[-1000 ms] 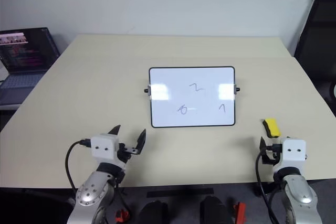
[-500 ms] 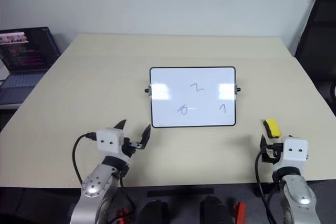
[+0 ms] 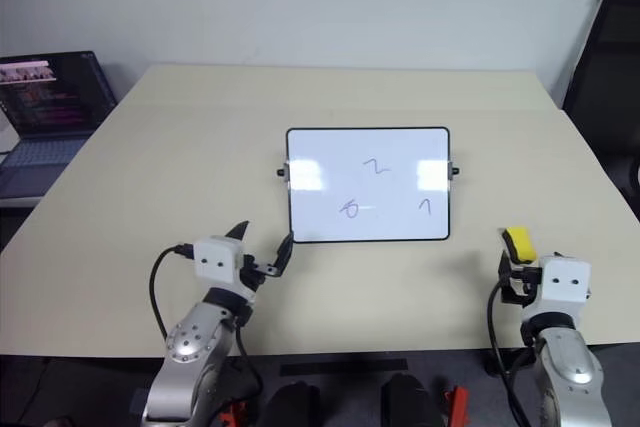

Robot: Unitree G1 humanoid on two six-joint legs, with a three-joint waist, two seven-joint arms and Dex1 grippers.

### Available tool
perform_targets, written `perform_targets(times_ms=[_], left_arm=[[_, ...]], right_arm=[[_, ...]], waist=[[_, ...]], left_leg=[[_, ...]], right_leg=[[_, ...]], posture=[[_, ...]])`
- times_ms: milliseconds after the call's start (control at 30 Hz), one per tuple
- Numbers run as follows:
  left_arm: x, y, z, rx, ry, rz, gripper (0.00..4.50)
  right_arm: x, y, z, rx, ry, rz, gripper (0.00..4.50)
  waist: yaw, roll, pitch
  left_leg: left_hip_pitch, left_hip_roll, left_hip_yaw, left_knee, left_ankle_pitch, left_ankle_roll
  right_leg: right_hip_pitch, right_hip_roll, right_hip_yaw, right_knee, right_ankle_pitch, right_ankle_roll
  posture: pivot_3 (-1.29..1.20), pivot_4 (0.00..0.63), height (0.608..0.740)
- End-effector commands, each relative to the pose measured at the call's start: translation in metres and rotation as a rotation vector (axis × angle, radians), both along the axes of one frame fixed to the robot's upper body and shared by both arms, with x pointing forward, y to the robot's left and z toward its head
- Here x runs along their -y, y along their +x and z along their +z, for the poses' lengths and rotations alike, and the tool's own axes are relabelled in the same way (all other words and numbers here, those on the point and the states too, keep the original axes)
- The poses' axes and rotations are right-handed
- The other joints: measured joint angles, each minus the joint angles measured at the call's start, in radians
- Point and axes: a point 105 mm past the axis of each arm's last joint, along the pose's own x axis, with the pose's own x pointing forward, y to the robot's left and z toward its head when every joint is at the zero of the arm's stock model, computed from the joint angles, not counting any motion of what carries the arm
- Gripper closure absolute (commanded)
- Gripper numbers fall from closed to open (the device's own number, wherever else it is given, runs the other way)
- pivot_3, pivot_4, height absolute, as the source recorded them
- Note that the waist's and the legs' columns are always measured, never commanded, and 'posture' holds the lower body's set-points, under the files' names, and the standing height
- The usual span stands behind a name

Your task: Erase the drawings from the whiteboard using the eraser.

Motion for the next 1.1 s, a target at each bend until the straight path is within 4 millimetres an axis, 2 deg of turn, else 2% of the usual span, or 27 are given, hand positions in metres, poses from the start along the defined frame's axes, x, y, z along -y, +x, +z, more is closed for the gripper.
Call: perform_targets(times_ms=[33, 200, 300, 400, 500, 733, 900, 1100], left_arm=[[0.011, 0.006, 0.027, 0.091, 0.005, -0.05, 0.0], [0.038, 0.025, 0.058, 0.152, 0.009, -0.221, 0.0], [0.058, 0.029, 0.068, 0.141, -0.024, -0.351, 0.0], [0.09, 0.029, 0.075, 0.112, -0.04, -0.575, 0.0], [0.118, 0.016, 0.072, 0.074, -0.014, -0.831, 0.0], [0.146, 0.006, 0.054, -0.015, 0.092, -1.131, 0.0], [0.157, 0.007, 0.044, -0.01, 0.161, -1.185, 0.0], [0.164, 0.007, 0.045, 0.017, 0.17, -1.191, 0.0]], right_arm=[[0.008, 0.003, 0.013, 0.045, -0.023, -0.01, 0.01], [0.016, 0.014, 0.031, 0.086, -0.013, -0.001, 0.01], [0.024, 0.018, 0.039, 0.098, -0.004, -0.008, 0.01], [0.023, 0.026, 0.045, 0.094, 0.038, 0.052, 0.01], [0.019, 0.031, 0.042, 0.047, 0.102, 0.106, 0.01], [0.022, 0.036, 0.026, -0.092, 0.184, 0.119, 0.01], [0.022, 0.037, 0.013, -0.195, 0.168, 0.131, 0.01], [0.021, 0.041, 0.007, -0.236, 0.141, 0.152, 0.01]], waist=[[0.0, 0.0, 0.0], [0.0, 0.0, 0.0], [0.0, 0.0, 0.0], [0.0, 0.0, 0.0], [-0.001, 0.0, 0.0], [-0.001, 0.0, 0.0], [0.0, 0.0, 0.0], [-0.001, 0.0, 0.0]], left_leg=[[0.0, 0.0, 0.0, 0.0, 0.0, 0.0], [0.001, -0.001, 0.0, 0.003, 0.0, 0.0], [0.001, -0.002, 0.001, 0.003, 0.0, 0.0], [-0.001, -0.003, 0.001, 0.002, 0.0, 0.0], [-0.001, -0.003, 0.0, 0.002, 0.0, 0.0], [0.0, -0.003, 0.0, 0.002, 0.0, 0.0], [-0.001, -0.003, 0.0, 0.002, 0.0, 0.0], [-0.001, -0.003, 0.0, 0.002, 0.0, 0.0]], right_leg=[[0.0, 0.0, 0.0, 0.0, 0.0, 0.0], [0.001, 0.001, -0.001, 0.001, 0.001, 0.001], [0.002, 0.001, -0.001, 0.0, 0.003, 0.004], [0.002, 0.001, -0.001, -0.002, 0.005, 0.009], [0.001, 0.001, -0.001, -0.001, 0.005, 0.009], [0.001, 0.002, -0.001, 0.0, 0.005, 0.009], [0.001, 0.001, -0.001, -0.001, 0.005, 0.009], [0.001, 0.001, -0.001, -0.001, 0.005, 0.009]], posture=[[0.0, 0.15, 0.74], [0.0, 0.15, 0.74], [0.0, 0.15, 0.74], [0.0, 0.15, 0.74], [0.0, 0.15, 0.74], [0.0, 0.15, 0.74], [0.0, 0.15, 0.74], [0.0, 0.15, 0.74]])
